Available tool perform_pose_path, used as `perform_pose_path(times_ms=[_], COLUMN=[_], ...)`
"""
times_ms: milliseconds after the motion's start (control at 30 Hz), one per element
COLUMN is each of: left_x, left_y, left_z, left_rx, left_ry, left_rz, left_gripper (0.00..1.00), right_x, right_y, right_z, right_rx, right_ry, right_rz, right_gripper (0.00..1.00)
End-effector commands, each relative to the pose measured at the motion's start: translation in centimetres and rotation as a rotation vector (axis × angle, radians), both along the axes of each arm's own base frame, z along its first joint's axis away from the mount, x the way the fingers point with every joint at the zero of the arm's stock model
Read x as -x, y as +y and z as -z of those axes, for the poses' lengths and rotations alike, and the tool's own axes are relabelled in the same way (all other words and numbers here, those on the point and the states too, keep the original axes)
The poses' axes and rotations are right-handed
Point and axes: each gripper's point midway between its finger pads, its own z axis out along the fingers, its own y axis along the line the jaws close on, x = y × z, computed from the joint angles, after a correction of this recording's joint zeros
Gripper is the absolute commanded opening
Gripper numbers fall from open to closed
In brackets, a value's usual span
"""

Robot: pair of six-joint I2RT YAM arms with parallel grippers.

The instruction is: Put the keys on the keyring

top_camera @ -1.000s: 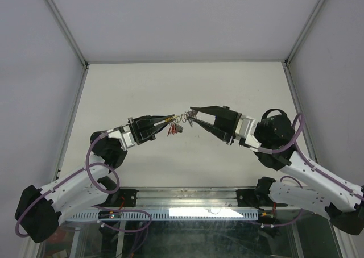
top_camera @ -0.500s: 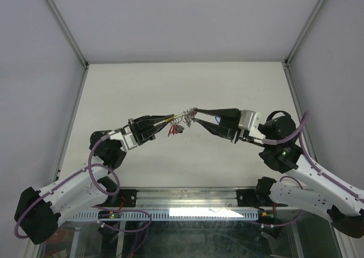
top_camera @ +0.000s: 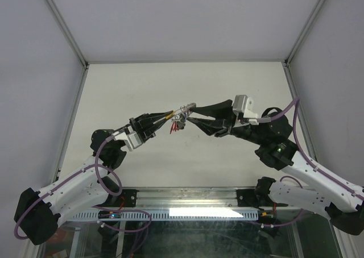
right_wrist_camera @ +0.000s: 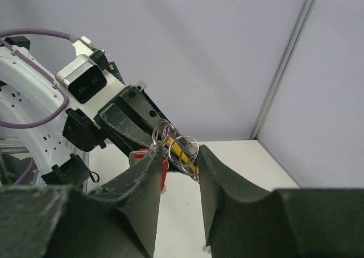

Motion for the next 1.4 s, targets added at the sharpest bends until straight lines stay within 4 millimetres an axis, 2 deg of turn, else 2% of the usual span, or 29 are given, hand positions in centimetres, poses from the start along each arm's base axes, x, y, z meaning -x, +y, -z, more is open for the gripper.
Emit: perform_pose_path(times_ms=[0, 167, 333, 467, 867, 1133, 1367], left_x=[0.3, 0.2, 0.9, 1.5, 2.4, 2.4, 2.3], left_y=[1.1, 1.3, 2.0, 1.9, 1.7, 1.7, 1.6], left_z=[-3.5, -3.6, -4.5, -5.1, -5.1, -5.0, -4.9], left_rx=[0.072, 0.073, 0.108, 0.094, 0.081, 0.075, 0.07], left_ry=[-0.092, -0.115, -0.212, -0.288, -0.355, -0.356, -0.353], left_rz=[-0.046, -0.07, -0.097, -0.096, -0.072, -0.072, -0.075], left_gripper=[0.0, 0.0, 0.0, 0.0, 0.0, 0.0, 0.0], right_x=[0.8, 0.4, 2.2, 3.3, 2.6, 2.8, 3.3], right_y=[-0.6, -1.4, -0.8, -0.2, 0.2, -0.1, 0.3], right_z=[-2.6, -2.1, -0.9, -0.7, -1.3, -1.2, -0.9], right_rx=[-0.054, -0.052, -0.048, -0.063, -0.091, -0.091, -0.076], right_ry=[-0.013, -0.015, -0.045, -0.078, -0.091, -0.097, -0.091], right_rz=[-0.012, 0.034, -0.073, -0.148, -0.125, -0.129, -0.166], right_gripper=[0.34, 0.35, 0.39, 0.41, 0.41, 0.38, 0.31])
